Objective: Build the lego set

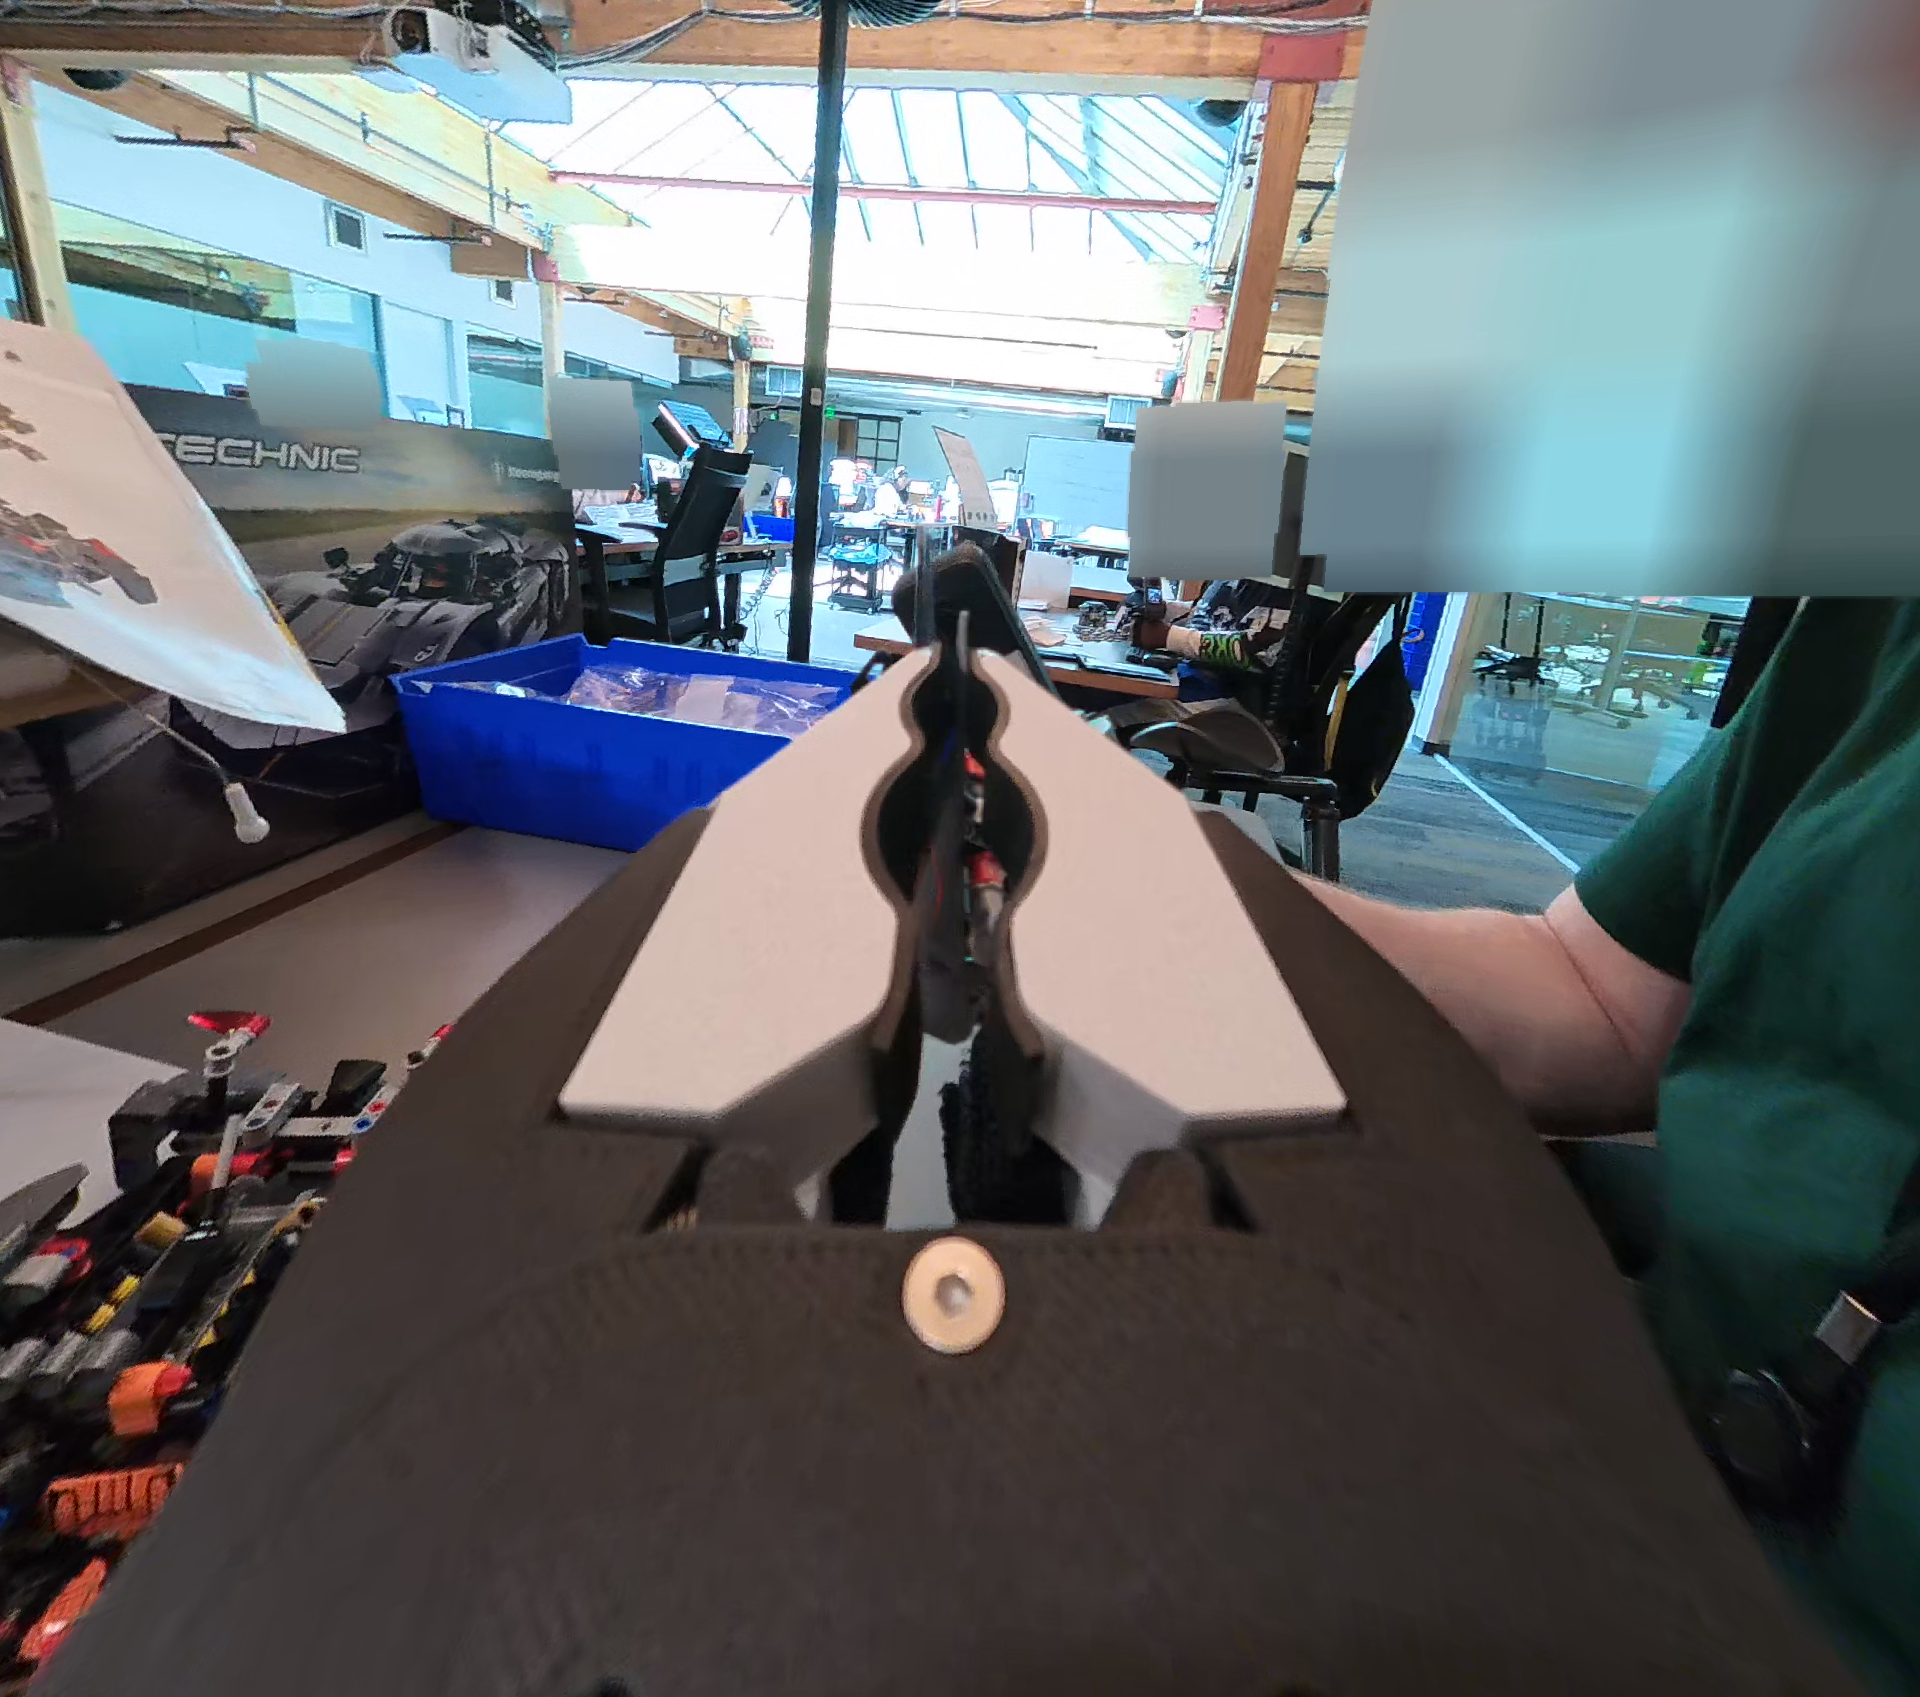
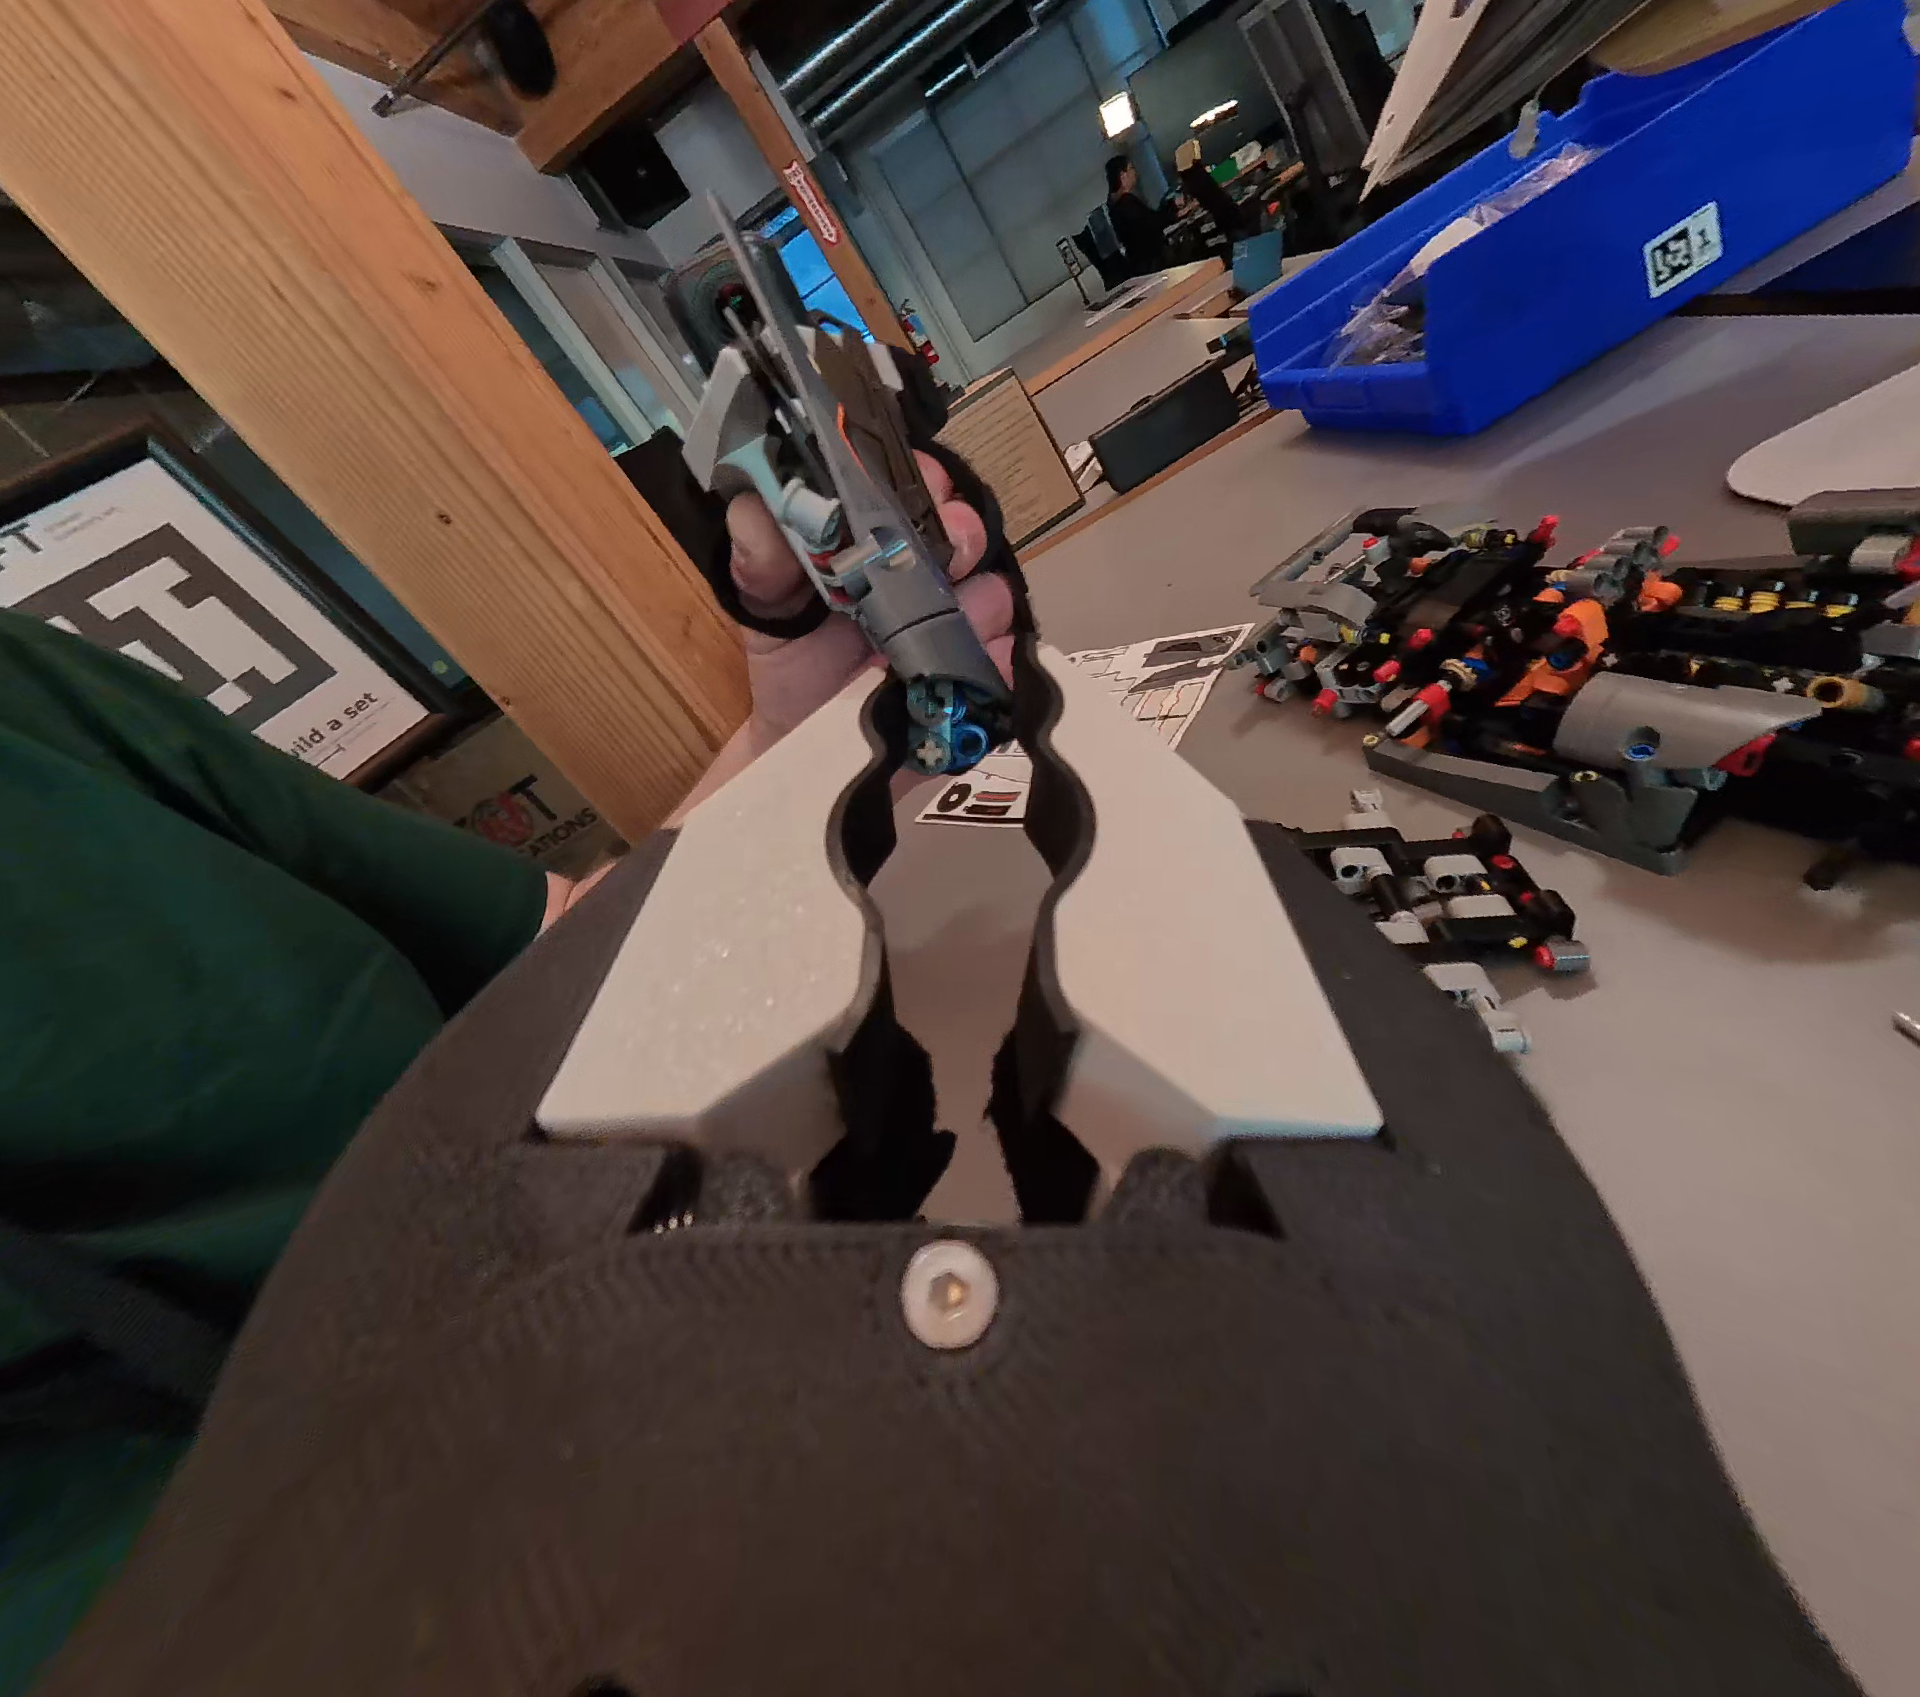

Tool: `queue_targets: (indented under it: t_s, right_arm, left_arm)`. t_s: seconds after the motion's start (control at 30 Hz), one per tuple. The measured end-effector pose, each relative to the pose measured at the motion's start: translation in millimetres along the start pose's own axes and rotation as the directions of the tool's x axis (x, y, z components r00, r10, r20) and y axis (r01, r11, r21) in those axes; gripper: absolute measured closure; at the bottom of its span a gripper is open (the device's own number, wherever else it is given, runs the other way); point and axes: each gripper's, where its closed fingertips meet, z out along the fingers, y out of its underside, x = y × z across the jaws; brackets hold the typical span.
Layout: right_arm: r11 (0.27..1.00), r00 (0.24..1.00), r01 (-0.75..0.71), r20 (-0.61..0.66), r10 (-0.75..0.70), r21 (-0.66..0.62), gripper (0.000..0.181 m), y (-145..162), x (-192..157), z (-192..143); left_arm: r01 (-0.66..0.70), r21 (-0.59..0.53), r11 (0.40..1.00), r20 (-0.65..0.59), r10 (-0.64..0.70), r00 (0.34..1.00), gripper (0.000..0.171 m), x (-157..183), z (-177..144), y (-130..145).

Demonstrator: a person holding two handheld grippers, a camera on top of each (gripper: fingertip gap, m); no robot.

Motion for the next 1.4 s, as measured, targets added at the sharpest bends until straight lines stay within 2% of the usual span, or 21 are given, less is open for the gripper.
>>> queue_targets:
  t_s: [0.17,0.37,0.53,0.73,0.93,1.0,1.1,1.2,1.33,1.4]
  right_arm:
    - [0.998,0.997,0.06,0.057,-0.059,-0.026,0.163,0,-12,2]
    - [0.997,0.995,0.079,0.058,-0.077,-0.023,0.163,-2,-14,2]
    - [0.996,1.0,-0.014,0.017,0.013,0.093,0.157,-19,-1,-7]
    - [0.982,0.987,-0.139,0.101,0.127,0.124,0.138,-2,-9,-6]
    - [0.971,0.986,-0.157,0.09,0.143,0.179,0.14,-8,-14,8]
    - [0.971,0.987,-0.159,0.056,0.151,0.178,0.155,-8,-9,11]
    - [0.957,0.976,-0.206,0.112,0.186,0.204,0.152,-14,-13,8]
    - [0.948,0.967,-0.248,0.105,0.231,0.199,0.156,-13,-8,12]
    - [0.931,0.952,-0.298,0.134,0.274,0.21,0.163,-12,-2,10]
    - [0.938,0.954,-0.292,0.128,0.272,0.186,0.165,-7,-2,12]
  left_arm:
    - [0.13,0.037,0.991,0.003,-0.13,0.992,0.171,-16,-4,-4]
    - [0.239,0.078,0.968,-0.018,-0.238,0.971,0.171,-26,-4,-4]
    - [0.127,0.112,0.986,0.047,-0.133,0.99,0.171,-26,-4,-12]
    - [0.072,0.179,0.981,0.108,-0.092,0.99,0.171,-29,-8,-28]
    - [0.003,0.191,0.982,0.174,-0.037,0.984,0.171,-24,-1,-27]
    - [-0.049,0.181,0.982,0.191,0.014,0.981,0.171,-18,1,-30]
    - [-0.139,0.138,0.981,0.202,0.11,0.973,0.171,-9,4,-34]
    - [-0.22,0.085,0.972,0.199,0.2,0.959,0.171,0,11,-31]
    - [-0.383,-0.044,0.923,0.214,0.383,0.899,0.171,13,23,-22]
    - [-0.414,-0.085,0.906,0.212,0.422,0.881,0.171,16,27,-18]
